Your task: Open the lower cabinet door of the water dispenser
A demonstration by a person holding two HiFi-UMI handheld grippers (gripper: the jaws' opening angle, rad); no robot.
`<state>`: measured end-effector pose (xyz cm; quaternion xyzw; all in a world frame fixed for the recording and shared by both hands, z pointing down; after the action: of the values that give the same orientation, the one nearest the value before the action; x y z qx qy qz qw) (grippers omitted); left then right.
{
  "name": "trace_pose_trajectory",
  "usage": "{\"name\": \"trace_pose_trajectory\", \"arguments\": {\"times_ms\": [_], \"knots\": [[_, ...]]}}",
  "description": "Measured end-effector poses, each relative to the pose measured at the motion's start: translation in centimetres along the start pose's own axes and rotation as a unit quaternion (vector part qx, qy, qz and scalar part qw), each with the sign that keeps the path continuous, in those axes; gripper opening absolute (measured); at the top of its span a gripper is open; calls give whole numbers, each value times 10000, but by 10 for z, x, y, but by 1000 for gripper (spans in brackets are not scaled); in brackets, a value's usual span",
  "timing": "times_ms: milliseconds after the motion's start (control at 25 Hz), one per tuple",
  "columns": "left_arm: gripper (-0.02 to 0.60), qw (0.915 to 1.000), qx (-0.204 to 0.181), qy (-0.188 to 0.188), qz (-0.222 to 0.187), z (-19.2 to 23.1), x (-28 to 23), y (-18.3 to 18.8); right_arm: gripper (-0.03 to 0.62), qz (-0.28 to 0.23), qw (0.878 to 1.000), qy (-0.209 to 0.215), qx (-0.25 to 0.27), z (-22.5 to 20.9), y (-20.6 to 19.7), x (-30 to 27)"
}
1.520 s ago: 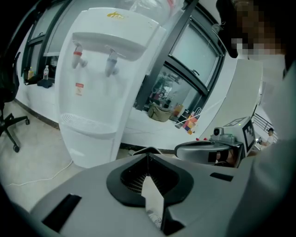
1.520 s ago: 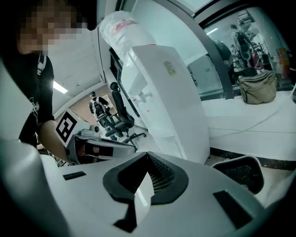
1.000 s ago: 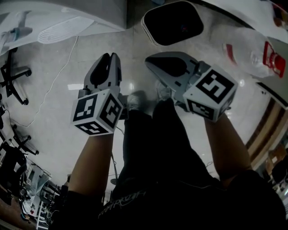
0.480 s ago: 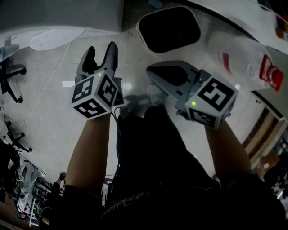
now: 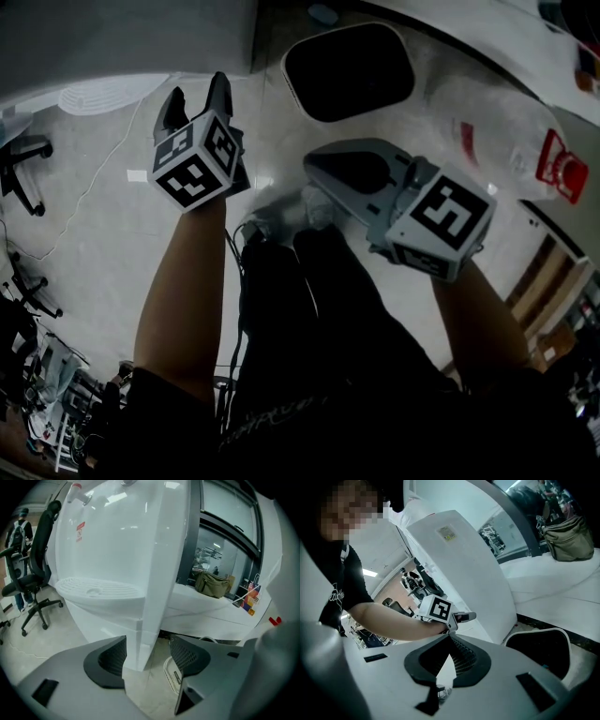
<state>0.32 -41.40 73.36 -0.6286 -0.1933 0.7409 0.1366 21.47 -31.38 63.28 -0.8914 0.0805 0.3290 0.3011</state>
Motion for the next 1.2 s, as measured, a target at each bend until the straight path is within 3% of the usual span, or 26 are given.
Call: {"name": "trace_pose_trajectory", "arguments": {"times_ms": [360, 600, 920, 1200], "knots": [[273, 9983, 351, 446, -166, -1, -13, 4, 14, 5, 9999, 88, 70, -1, 3, 2], [261, 9965, 360, 716, -220, -2, -18, 5, 14, 2, 9999, 121, 15, -3, -4, 3], [247, 9970, 256, 703, -222, -1, -16, 5, 14, -59, 10000, 12, -67, -3, -4, 7], [245, 9988, -45, 468, -123, 5, -16, 2, 14, -60, 10000, -21, -50, 7, -4, -2]]}}
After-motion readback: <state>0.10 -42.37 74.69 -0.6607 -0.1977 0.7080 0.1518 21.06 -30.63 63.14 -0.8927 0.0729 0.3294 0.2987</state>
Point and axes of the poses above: the fingertips, and each gripper's own axes: x backward along the fingers, z to its left, y out of its top, the point moved 9 cm from there along x, backward along the fingers, and after that the axes turned 15 degrees about z, right-handed, at the moved point
